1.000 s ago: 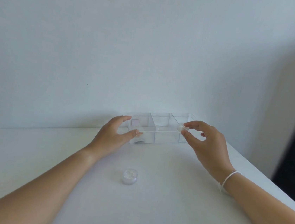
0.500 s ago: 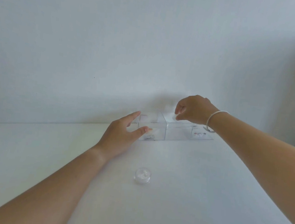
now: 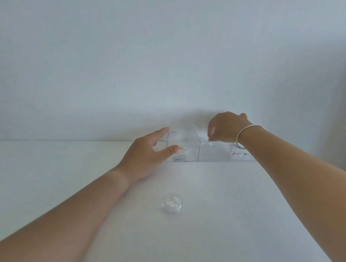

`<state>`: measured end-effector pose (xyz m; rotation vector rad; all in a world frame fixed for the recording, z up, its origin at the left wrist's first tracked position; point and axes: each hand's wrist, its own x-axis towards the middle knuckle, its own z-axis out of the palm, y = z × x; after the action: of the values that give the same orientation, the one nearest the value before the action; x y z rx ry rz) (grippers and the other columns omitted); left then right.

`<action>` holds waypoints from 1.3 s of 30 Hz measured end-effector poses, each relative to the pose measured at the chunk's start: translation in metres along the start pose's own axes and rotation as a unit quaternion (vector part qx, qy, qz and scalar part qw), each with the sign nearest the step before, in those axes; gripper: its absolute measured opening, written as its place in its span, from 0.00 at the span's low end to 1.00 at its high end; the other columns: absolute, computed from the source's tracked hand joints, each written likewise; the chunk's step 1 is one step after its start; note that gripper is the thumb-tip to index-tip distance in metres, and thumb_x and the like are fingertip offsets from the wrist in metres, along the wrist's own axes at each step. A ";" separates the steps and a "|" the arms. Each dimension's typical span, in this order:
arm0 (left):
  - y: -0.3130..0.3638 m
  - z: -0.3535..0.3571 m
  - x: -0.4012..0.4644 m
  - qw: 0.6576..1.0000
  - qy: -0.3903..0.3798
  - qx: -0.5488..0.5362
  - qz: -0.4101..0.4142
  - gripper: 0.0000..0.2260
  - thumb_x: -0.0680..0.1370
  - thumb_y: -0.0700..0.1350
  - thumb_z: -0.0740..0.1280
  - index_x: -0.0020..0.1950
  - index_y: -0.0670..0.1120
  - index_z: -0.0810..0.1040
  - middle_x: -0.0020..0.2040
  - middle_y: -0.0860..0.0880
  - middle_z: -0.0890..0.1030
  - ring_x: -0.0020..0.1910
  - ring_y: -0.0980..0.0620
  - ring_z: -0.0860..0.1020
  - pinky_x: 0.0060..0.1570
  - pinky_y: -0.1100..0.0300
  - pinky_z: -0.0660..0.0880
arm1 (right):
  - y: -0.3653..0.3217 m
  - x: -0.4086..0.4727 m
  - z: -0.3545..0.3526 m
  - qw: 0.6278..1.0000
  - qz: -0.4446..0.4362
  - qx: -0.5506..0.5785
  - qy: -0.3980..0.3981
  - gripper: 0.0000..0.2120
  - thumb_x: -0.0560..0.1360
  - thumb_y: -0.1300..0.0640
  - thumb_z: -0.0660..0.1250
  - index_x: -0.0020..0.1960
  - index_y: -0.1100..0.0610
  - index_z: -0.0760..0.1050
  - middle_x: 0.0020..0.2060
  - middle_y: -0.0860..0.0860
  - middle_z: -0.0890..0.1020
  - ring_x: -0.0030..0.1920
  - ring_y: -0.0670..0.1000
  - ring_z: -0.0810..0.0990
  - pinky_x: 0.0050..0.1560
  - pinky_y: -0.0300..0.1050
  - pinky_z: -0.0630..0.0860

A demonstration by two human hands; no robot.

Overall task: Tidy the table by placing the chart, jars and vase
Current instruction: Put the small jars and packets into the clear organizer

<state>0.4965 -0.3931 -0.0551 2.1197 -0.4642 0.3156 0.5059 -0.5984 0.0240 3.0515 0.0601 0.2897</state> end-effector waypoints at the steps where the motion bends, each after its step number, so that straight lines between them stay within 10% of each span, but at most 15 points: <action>1: 0.000 0.000 0.000 1.000 -0.001 0.000 -0.001 0.29 0.71 0.59 0.67 0.70 0.57 0.65 0.70 0.56 0.70 0.64 0.53 0.72 0.54 0.64 0.64 | 0.002 -0.004 -0.001 0.999 -0.007 0.019 0.031 0.06 0.72 0.57 0.63 0.45 0.54 0.78 0.51 0.51 0.82 0.55 0.54 0.75 0.60 0.54 0.62; 7: 0.006 -0.003 -0.007 1.000 -0.001 -0.005 -0.005 0.30 0.71 0.58 0.67 0.71 0.55 0.65 0.71 0.54 0.70 0.66 0.51 0.71 0.58 0.63 0.66 | -0.014 -0.074 -0.002 0.939 -0.080 0.260 0.209 0.05 0.72 0.56 0.65 0.44 0.51 0.79 0.40 0.44 0.77 0.47 0.48 0.73 0.51 0.43 0.65; 14: 0.023 -0.011 -0.041 1.000 0.014 -0.023 -0.013 0.21 0.73 0.55 0.66 0.66 0.54 0.72 0.60 0.59 0.76 0.58 0.54 0.74 0.54 0.63 0.67 | -0.047 -0.204 0.018 0.890 -0.188 0.412 0.040 0.06 0.70 0.50 0.66 0.47 0.45 0.78 0.43 0.36 0.78 0.51 0.41 0.74 0.53 0.29 0.67; 39: 0.047 -0.027 -0.113 0.989 -0.110 0.070 0.063 0.10 0.71 0.50 0.70 0.52 0.55 0.81 0.51 0.63 0.81 0.51 0.70 0.73 0.49 0.83 0.63 | -0.047 -0.230 0.015 0.888 -0.225 0.400 0.038 0.12 0.69 0.53 0.72 0.51 0.49 0.78 0.44 0.46 0.79 0.49 0.46 0.75 0.55 0.38 0.70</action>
<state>0.3735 -0.3716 -0.0495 2.2790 -0.7244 0.1906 0.2818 -0.5628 -0.0369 3.6421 1.1457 0.4325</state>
